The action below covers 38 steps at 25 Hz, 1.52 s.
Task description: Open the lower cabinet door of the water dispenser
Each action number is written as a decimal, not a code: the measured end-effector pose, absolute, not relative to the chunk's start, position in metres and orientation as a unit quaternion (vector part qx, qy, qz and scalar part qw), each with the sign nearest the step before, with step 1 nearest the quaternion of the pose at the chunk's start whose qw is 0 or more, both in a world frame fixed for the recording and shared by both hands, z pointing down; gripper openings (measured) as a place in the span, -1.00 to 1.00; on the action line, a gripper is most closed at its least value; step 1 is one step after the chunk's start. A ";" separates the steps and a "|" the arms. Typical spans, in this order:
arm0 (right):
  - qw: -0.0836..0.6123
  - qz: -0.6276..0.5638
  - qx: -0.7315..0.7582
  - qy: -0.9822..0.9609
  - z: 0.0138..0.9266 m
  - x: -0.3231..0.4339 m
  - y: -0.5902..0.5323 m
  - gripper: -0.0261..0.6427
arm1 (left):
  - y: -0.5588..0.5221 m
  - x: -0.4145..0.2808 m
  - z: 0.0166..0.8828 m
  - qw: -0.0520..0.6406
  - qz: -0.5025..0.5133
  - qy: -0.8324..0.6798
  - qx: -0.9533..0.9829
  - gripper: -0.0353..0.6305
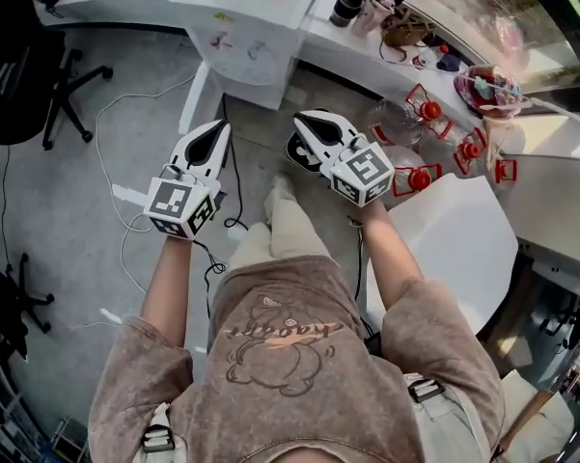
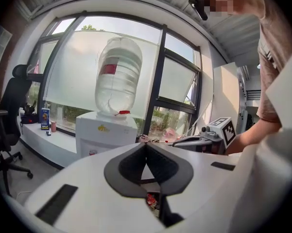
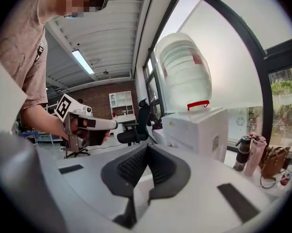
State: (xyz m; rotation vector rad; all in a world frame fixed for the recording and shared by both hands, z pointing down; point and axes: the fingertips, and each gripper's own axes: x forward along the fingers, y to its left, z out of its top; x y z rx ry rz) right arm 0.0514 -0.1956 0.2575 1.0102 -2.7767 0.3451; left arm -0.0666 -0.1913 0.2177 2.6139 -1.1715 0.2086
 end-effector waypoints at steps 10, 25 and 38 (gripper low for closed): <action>0.049 0.104 0.377 -0.919 0.148 0.059 -0.101 -0.90 | -0.105 -0.068 0.112 0.118 0.058 -0.389 0.912 -0.84; 0.032 0.081 0.432 -0.898 0.074 0.089 -0.005 -0.90 | -0.035 -0.039 0.047 0.108 0.018 -0.348 0.931 -0.84; -0.002 0.077 0.498 -0.864 0.058 0.131 0.045 -0.90 | 0.010 -0.031 0.043 0.111 -0.009 -0.380 0.918 -0.84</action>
